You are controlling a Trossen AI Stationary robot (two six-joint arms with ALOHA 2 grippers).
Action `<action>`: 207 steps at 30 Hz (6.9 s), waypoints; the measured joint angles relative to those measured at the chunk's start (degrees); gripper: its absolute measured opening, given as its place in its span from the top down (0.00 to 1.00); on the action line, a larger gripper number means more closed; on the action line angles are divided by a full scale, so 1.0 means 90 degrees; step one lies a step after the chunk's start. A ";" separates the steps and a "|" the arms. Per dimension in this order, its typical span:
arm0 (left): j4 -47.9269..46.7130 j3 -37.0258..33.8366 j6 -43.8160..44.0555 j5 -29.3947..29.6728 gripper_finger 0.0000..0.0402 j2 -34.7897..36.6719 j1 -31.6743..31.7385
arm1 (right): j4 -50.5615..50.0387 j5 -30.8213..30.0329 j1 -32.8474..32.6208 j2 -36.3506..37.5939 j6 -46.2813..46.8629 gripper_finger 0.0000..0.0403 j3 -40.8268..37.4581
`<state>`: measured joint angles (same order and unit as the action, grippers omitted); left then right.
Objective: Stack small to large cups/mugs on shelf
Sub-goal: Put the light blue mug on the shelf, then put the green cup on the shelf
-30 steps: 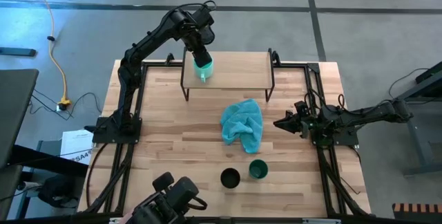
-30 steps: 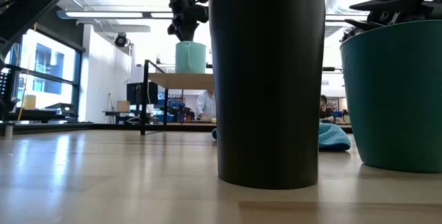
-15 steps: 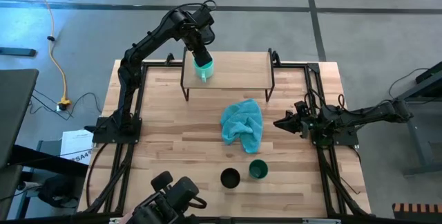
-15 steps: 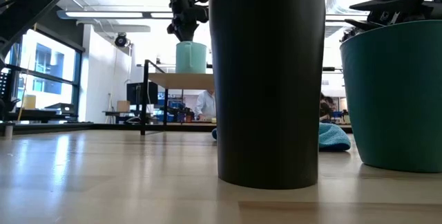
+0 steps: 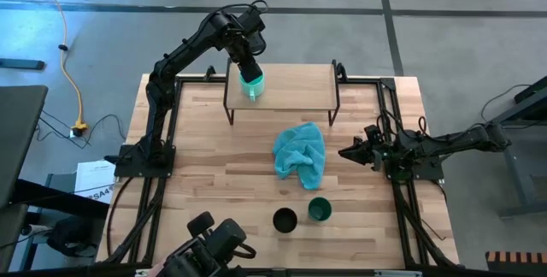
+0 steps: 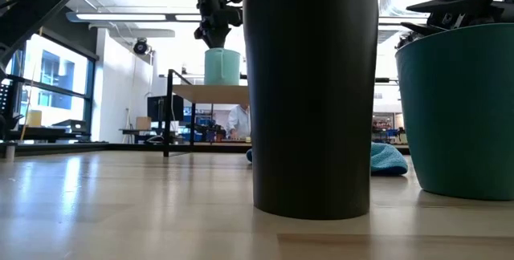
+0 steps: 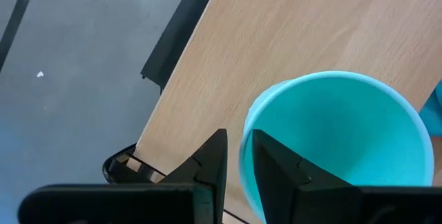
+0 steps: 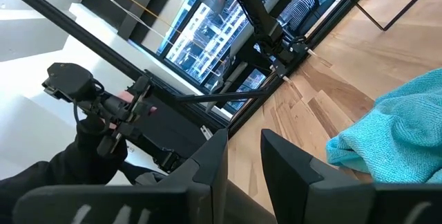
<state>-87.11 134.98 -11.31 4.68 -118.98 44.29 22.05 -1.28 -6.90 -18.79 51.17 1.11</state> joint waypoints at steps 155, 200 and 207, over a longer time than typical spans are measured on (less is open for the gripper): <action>0.6685 -1.0403 0.4573 -0.4397 0.41 0.8021 -0.3011 | -0.5994 0.0957 -0.1192 -0.2929 -0.1923 0.80 0.4655; 0.6959 -1.1514 0.4603 -0.2872 0.41 1.0600 -0.3024 | -0.4732 0.0789 -0.2076 -0.5758 0.1451 0.80 0.4662; 0.6656 -1.1513 0.4931 -0.2552 0.41 1.1378 -0.3019 | -0.4976 0.0466 -0.2072 -0.5758 0.1546 0.80 0.4662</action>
<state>-27.21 31.36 33.06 -18.29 -16.57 17.12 -22.73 2.92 -25.54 -70.61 65.08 43.07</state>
